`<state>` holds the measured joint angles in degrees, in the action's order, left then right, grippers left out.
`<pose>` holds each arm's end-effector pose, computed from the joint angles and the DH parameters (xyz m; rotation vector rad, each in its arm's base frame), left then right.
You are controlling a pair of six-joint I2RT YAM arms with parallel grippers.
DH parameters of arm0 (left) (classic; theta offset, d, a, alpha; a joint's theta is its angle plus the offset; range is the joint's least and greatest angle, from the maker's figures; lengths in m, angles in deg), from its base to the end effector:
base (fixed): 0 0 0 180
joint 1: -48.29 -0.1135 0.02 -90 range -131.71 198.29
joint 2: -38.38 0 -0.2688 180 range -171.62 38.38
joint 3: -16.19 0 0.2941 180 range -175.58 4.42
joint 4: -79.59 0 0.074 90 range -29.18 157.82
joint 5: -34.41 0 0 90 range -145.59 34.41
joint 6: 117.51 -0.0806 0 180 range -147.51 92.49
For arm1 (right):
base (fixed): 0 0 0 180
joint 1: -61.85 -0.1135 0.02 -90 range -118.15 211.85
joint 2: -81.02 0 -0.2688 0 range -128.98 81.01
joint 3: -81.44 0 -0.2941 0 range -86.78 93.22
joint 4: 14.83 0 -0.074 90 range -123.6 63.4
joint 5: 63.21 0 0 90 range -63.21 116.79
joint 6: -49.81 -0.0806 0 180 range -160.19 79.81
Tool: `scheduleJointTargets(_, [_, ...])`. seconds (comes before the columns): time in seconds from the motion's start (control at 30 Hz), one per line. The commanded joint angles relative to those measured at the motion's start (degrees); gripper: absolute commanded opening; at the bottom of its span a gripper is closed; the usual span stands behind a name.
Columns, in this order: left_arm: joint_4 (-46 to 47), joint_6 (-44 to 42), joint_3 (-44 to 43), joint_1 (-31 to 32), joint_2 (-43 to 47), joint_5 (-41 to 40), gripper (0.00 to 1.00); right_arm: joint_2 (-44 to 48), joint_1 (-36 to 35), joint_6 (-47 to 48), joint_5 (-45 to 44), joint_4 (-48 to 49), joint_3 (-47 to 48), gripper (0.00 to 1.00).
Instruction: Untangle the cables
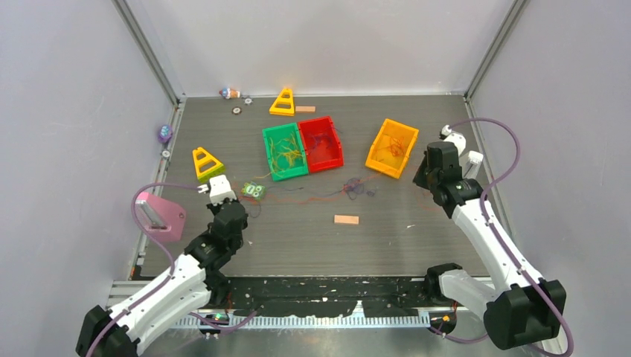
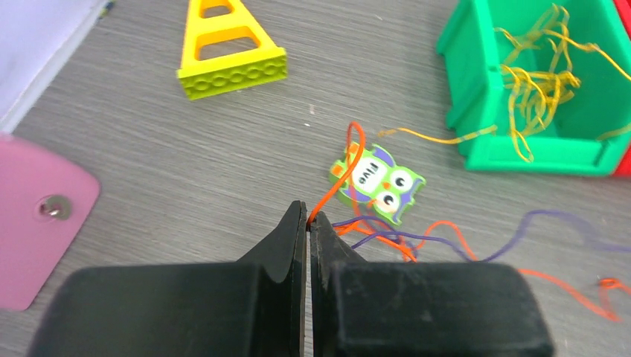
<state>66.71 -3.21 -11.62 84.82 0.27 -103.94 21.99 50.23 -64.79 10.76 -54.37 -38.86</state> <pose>0.2087 -0.0797 0.1766 -0.3309 1.8064 0.0936 0.2921 0.0374 0.2524 0.3983 2.1824 0.0329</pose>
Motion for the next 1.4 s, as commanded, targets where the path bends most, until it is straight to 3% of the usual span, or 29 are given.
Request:
scheduleJointTargets(0.0, [-3.50, 3.94, -1.99, -2.86, 3.79, -8.07, 0.00, 4.72, 3.15, -5.64, -3.21, -1.91, 0.42, 0.05])
scheduleJointTargets(0.13, [-10.89, 9.69, -3.11, -5.20, 7.08, -13.31, 0.00, 9.17, 7.40, -7.05, -5.63, -2.97, 0.22, 0.05])
scheduleJointTargets(0.2, [-9.92, 9.41, -2.31, -5.59, 8.68, -11.76, 0.00, 9.44, 8.74, -6.01, -4.12, -3.02, 0.54, 0.05])
scheduleJointTargets(0.33, [-2.20, 2.92, 0.15, -5.65, 10.68, -2.12, 0.00, 7.30, 8.98, -3.51, 3.70, -2.60, 1.50, 0.05])
scheduleJointTargets(0.43, [2.82, -5.62, -0.36, -5.62, 10.83, 14.64, 0.02, 6.81, 8.98, -1.32, 12.21, -0.86, 1.40, 0.05])
scheduleJointTargets(0.53, [5.83, -9.14, -2.56, -5.31, 8.00, 34.73, 0.38, 5.91, 9.03, 0.78, 21.29, -0.34, 2.96, 0.05])
scheduleJointTargets(0.67, [6.56, -11.83, -8.11, -1.72, -1.88, 42.82, 0.77, 5.16, 8.98, 1.81, 28.73, -1.32, 6.02, 0.05])
scheduleJointTargets(0.87, [7.07, -15.54, -16.90, 2.92, -16.22, 51.10, 0.98, 4.52, 8.28, 2.84, 35.51, -4.77, 13.71, 0.05])
scheduleJointTargets(1.37, [12.74, -15.17, -32.45, 8.65, -37.33, 57.92, 1.00, 2.05, 5.99, 3.35, 43.97, -14.10, 37.17, 0.05])
